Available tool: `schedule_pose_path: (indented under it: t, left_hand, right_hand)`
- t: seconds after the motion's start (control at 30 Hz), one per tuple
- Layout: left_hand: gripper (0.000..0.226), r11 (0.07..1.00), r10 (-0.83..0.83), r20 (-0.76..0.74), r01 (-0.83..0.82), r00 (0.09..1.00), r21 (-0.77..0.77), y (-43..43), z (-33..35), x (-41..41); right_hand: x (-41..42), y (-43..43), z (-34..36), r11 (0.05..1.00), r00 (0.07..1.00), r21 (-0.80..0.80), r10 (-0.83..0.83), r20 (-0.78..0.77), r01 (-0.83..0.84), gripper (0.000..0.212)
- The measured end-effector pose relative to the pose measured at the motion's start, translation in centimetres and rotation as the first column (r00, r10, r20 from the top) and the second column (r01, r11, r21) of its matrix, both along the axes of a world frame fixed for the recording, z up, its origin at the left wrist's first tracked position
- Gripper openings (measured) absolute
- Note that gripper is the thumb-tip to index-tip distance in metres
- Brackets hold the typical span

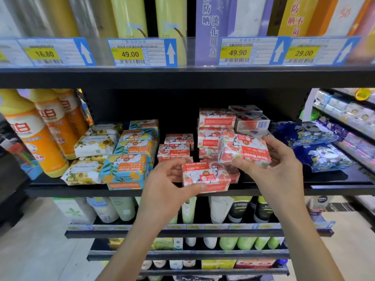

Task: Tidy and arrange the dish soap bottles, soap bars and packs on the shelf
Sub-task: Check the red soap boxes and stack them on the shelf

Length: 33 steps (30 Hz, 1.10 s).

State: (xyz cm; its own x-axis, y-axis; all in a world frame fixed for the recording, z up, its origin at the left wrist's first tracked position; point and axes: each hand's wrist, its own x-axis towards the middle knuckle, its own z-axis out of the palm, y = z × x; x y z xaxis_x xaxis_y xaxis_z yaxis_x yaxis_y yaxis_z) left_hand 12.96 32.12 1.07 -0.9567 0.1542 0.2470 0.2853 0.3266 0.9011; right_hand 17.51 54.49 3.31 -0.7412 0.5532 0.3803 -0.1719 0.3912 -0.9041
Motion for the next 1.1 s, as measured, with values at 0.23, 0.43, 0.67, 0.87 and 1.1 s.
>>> schedule_pose_path:
  t: [0.23, 0.43, 0.67, 0.87, 1.1]
  left_hand:
    - [0.074, 0.994, 0.097, 0.082, -0.100, 0.992, 0.036, -7.7, -1.7, 3.3]
    - [0.068, 0.984, 0.163, 0.122, -0.170, 0.979, 0.052, -12.2, -3.7, 4.7]
    - [0.072, 0.981, 0.182, 0.112, -0.188, 0.977, 0.046, -15.2, -5.7, 4.9]
    - [0.069, 0.983, 0.171, 0.122, -0.177, 0.978, 0.044, -16.1, -6.7, 4.9]
    - [0.067, 0.984, 0.156, 0.134, -0.166, 0.979, 0.069, -16.4, -7.3, 4.6]
  right_hand:
    - [0.5, -5.3, -2.6, 0.993, 0.991, 0.043, 0.108, 0.084, -0.112, 0.098]
    - [-0.2, -10.0, -5.3, 0.984, 0.975, 0.099, 0.126, 0.182, -0.146, 0.105]
    - [-0.9, -12.7, -7.3, 0.980, 0.968, 0.152, 0.093, 0.235, -0.132, 0.096]
    - [-1.5, -13.8, -7.9, 0.991, 0.984, 0.120, 0.030, 0.174, -0.052, 0.101]
    - [-0.7, -13.9, -8.5, 0.973, 0.989, 0.229, -0.009, 0.149, -0.026, 0.074]
